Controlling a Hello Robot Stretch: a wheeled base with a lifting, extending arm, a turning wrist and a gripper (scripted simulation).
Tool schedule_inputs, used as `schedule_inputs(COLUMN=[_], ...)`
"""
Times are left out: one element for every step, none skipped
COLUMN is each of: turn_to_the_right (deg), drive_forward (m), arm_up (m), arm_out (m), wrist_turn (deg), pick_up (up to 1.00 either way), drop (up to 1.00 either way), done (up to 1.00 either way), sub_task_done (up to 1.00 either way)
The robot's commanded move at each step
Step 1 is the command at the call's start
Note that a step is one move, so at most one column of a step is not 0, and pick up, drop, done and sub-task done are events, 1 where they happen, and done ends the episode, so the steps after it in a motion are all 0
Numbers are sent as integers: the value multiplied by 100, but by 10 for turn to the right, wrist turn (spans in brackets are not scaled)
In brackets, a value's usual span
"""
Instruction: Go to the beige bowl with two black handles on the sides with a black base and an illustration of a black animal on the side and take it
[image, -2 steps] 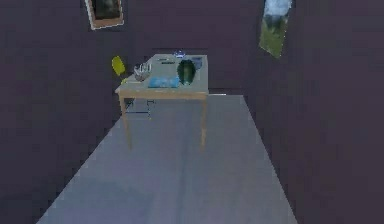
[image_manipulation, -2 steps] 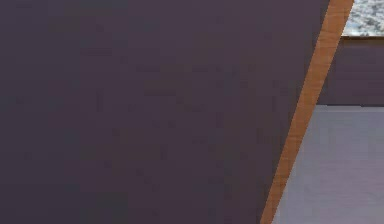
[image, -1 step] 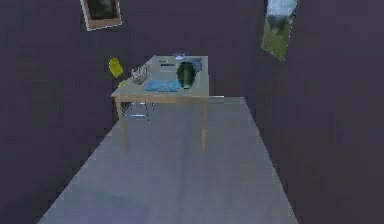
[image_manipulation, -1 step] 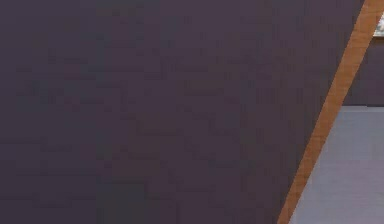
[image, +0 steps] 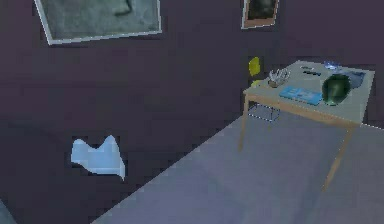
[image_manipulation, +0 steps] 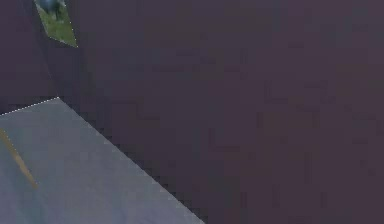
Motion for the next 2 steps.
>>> schedule_inputs(turn_to_the_right=[0, -450], drive_forward=[15, 0], arm_up=[0, 0], arm_out=[0, 0], wrist_turn=[0, 0], pick_up=[0, 0], drop=[0, 0], done=[0, 0], sub_task_done=[0, 0])
